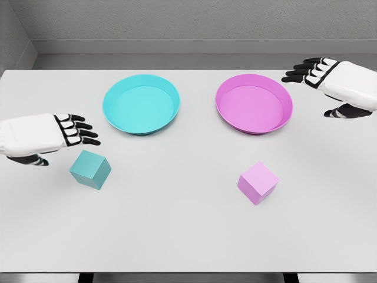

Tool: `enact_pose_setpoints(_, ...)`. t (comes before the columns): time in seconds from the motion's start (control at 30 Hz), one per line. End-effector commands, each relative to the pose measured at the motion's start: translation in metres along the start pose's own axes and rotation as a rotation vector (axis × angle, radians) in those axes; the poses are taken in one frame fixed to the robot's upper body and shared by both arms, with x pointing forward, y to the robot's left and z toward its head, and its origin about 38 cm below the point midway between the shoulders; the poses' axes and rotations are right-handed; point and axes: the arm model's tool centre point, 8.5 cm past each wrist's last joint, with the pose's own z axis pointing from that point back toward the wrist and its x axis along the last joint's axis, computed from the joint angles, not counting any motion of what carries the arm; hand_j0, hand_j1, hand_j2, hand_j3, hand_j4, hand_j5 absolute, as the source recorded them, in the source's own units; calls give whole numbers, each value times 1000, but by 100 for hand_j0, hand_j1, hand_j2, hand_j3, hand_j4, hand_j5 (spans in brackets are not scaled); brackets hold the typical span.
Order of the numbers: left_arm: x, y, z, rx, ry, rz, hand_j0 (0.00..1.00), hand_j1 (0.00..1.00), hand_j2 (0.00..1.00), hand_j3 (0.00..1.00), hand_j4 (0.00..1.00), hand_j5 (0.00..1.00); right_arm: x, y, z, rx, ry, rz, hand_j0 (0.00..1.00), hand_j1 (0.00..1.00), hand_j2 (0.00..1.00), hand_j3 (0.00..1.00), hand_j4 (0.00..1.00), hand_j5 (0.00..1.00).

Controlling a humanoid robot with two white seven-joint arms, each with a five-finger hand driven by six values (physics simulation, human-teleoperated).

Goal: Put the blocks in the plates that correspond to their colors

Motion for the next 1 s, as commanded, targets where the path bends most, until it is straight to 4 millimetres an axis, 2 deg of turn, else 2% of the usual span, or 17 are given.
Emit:
enact_pose_setpoints(0.0, 1, 0, -1, 6, -5, 14, 100, 100, 100, 100, 100, 100, 0, 0, 0, 0, 0, -2, 100, 100, 100, 100, 100, 100)
enact_pose_setpoints(0.1, 3, -3, -3, 16, -18, 50, 100, 100, 100, 100, 100, 100, -1, -3, 1, -2, 2, 4, 100, 100, 100, 100, 100, 100)
enact_pose_setpoints(0.2, 16, -20, -12, 33, -80, 212, 100, 100, 100, 100, 100, 100, -10, -15, 14, 22, 37, 44, 100, 100, 100, 100, 100, 100)
enact_pose_setpoints(0.3, 19, -22, -14, 60, -99, 281, 100, 100, 100, 100, 100, 100, -21, -35, 35, 32, 84, 96, 100, 100, 100, 100, 100, 100)
enact_pose_setpoints(0.37, 20, -23, -15, 64, -103, 297, 100, 100, 100, 100, 100, 100, -23, -34, 38, 39, 86, 80, 100, 100, 100, 100, 100, 100)
enact_pose_setpoints(0.43, 15, -25, -15, 59, -56, 311, 100, 100, 100, 100, 100, 100, -23, -23, 26, 68, 45, 28, 100, 100, 100, 100, 100, 100)
enact_pose_setpoints(0.5, 2, -31, -14, 39, 48, 334, 100, 100, 100, 100, 100, 100, -6, 3, 11, 163, -26, 13, 96, 96, 96, 96, 96, 96)
enact_pose_setpoints(0.6, -9, -39, -19, 25, 127, 357, 100, 100, 100, 100, 100, 100, 28, 11, -6, 194, -137, 34, 95, 95, 95, 95, 95, 95)
enact_pose_setpoints(0.67, -5, -42, -24, 19, 115, 367, 100, 100, 100, 100, 100, 100, 32, 21, -9, 222, -155, 23, 97, 97, 97, 97, 97, 97)
enact_pose_setpoints(0.83, 7, -46, -30, -24, 73, 387, 100, 100, 100, 100, 100, 100, 34, 23, -7, 229, -157, 18, 96, 96, 96, 96, 96, 96)
enact_pose_setpoints(0.97, 5, -49, -41, -42, 111, 452, 100, 100, 100, 100, 100, 100, 39, 33, -11, 250, -177, 2, 95, 95, 95, 95, 95, 95)
